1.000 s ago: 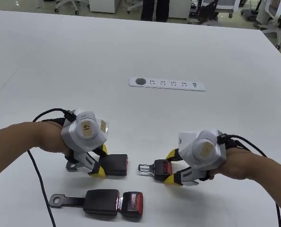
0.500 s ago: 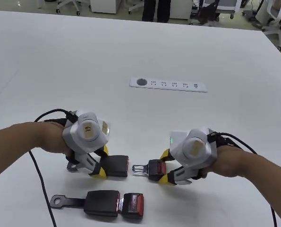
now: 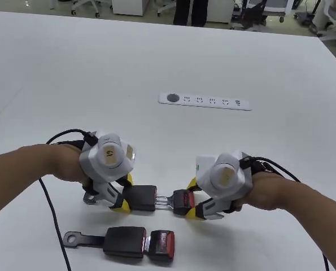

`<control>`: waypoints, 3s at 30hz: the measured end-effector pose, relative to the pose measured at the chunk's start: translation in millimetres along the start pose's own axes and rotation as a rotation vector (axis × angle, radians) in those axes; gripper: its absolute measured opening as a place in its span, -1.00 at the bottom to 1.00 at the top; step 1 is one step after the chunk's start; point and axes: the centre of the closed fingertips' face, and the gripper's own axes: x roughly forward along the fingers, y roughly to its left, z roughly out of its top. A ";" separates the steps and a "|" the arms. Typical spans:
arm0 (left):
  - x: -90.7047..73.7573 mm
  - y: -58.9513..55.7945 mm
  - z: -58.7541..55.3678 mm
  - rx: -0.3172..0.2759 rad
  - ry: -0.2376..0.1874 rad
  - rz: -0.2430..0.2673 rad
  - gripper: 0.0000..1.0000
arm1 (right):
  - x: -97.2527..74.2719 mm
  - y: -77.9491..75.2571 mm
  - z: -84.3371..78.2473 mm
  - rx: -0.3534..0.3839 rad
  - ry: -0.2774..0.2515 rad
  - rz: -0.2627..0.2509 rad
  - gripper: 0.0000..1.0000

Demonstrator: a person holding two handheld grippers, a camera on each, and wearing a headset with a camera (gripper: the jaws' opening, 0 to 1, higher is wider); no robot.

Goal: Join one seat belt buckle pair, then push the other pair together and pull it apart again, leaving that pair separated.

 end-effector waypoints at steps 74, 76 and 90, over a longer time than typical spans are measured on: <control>1.7 -1.9 2.3 0.052 0.010 -0.022 -0.37 | 20.5 1.4 27.4 0.029 0.017 -0.002 -0.45; 1.8 -1.8 2.0 0.049 0.010 -0.021 -0.37 | 19.8 2.0 28.0 0.041 0.021 -0.004 -0.45; 1.9 -3.1 2.3 0.049 0.058 -0.022 -0.35 | 19.2 2.5 29.9 0.028 0.014 -0.013 -0.42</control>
